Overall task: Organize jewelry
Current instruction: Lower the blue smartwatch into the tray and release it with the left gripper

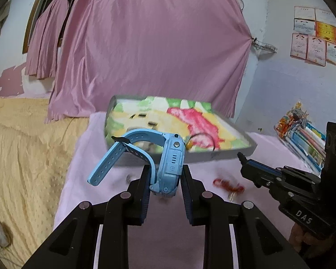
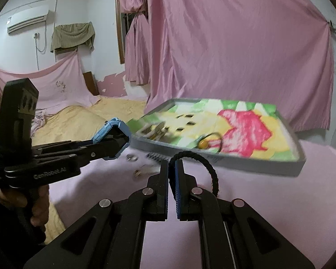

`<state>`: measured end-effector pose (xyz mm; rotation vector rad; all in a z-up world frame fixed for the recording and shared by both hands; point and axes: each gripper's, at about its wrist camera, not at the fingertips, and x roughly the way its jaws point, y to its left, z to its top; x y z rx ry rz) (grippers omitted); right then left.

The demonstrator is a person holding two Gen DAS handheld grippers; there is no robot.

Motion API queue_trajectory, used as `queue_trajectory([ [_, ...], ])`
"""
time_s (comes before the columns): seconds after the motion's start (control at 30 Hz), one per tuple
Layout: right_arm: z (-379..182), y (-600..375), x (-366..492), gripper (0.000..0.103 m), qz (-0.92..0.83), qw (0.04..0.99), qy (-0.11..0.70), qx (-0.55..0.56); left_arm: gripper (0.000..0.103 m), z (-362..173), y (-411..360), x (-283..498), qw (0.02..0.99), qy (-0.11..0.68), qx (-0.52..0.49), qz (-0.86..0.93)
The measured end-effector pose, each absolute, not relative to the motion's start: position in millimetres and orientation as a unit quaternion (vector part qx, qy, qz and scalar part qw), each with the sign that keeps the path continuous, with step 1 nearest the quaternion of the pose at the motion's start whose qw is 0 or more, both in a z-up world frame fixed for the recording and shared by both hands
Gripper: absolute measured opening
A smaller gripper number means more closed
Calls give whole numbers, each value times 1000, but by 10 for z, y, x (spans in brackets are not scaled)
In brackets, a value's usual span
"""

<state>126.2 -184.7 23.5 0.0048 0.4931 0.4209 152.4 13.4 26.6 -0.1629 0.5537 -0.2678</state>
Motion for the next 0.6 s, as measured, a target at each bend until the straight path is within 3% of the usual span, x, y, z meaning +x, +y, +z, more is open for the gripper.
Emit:
queue_trajectory([
  [0.33, 396, -2245, 1791, 5, 157, 958, 241, 16, 24, 451, -203, 2119, 942, 273, -86, -173],
  [0.6, 233, -2490, 2434, 5, 150, 940, 299, 69, 24, 332, -446, 2633, 923, 325, -87, -185],
])
